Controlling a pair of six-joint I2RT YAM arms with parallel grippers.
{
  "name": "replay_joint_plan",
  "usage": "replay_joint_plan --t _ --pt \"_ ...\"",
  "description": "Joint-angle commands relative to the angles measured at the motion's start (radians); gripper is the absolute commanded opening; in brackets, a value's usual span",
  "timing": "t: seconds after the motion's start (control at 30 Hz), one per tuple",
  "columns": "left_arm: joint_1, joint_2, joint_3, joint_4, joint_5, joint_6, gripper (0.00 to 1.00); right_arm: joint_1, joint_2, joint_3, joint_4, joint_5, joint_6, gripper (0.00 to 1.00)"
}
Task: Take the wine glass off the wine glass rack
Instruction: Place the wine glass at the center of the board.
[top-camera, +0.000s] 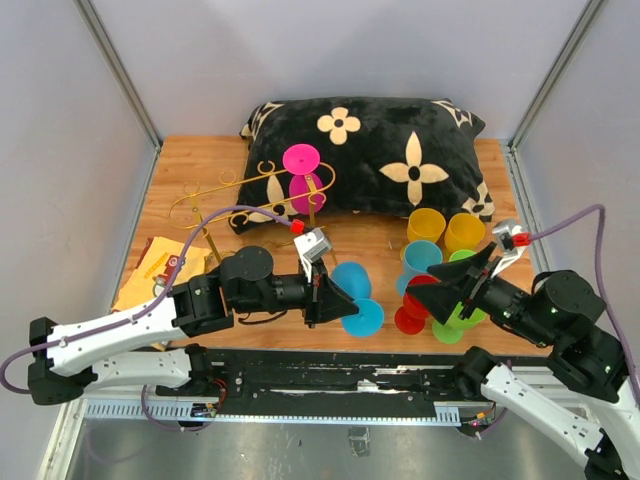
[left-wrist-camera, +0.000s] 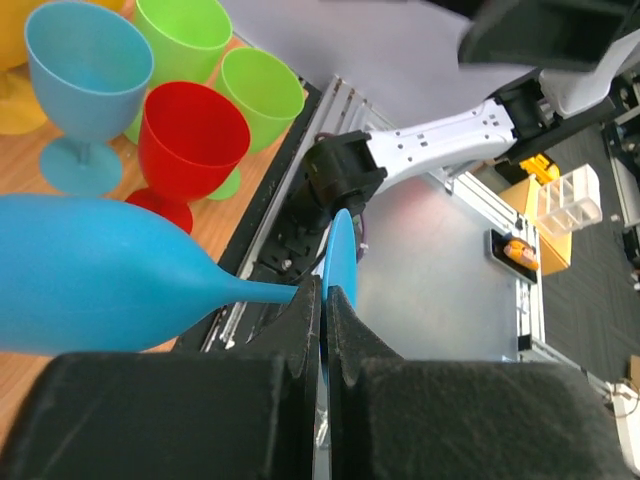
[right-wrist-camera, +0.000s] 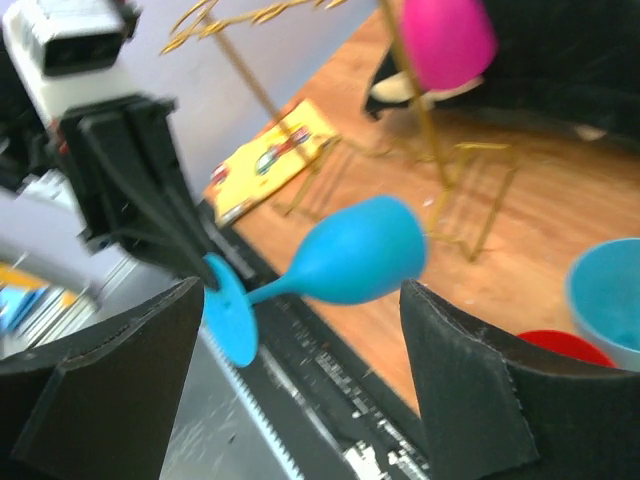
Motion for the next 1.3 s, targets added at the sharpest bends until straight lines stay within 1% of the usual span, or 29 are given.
replay_joint_plan --t 0.0,0.1,0.23,0.43,0.63,0.8,1.1,1.13,1.17,1.23,1.27 --pt "-0.01 -0.045 -0.013 0.133 -0.055 -0.014 0.01 0.018 0.037 -0.04 0.064 -0.27 0.035 0.79" --pt "-0.01 -0.039 -0.01 0.13 -0.057 -0.006 0.01 0.018 0.075 -0.058 0.097 -0.351 0.052 0.76" --pt "-0.01 -0.032 -0.008 0.135 -0.056 0.002 0.0 0.017 0.126 -0.062 0.097 -0.429 0.05 0.7" --pt "-0.01 -0.034 -0.015 0.143 -0.06 0.003 0.01 0.017 0.153 -0.08 0.101 -0.473 0.046 0.61" --pt "-0.01 -0.034 -0.016 0.147 -0.057 0.002 0.01 0.018 0.168 -0.095 0.138 -0.512 0.049 0.43" --pt "-0.01 -0.037 -0.017 0.147 -0.066 0.0 0.0 0.016 0.171 -0.115 0.202 -0.559 0.075 0.29" --pt "-0.01 -0.052 -0.025 0.155 -0.074 -0.002 0.01 0.018 0.171 -0.123 0.235 -0.563 0.091 0.01" --pt "-0.01 -0.054 -0.024 0.153 -0.074 0.002 0.03 0.018 0.169 -0.122 0.239 -0.555 0.095 0.01" --pt "-0.01 -0.056 -0.025 0.15 -0.075 0.004 0.07 0.018 0.166 -0.12 0.241 -0.545 0.096 0.01" --pt "-0.01 -0.059 -0.031 0.144 -0.066 0.01 0.2 0.017 0.149 -0.124 0.257 -0.529 0.091 0.01" --pt "-0.01 -0.06 -0.034 0.139 -0.056 0.013 0.25 0.018 0.138 -0.129 0.266 -0.52 0.088 0.01"
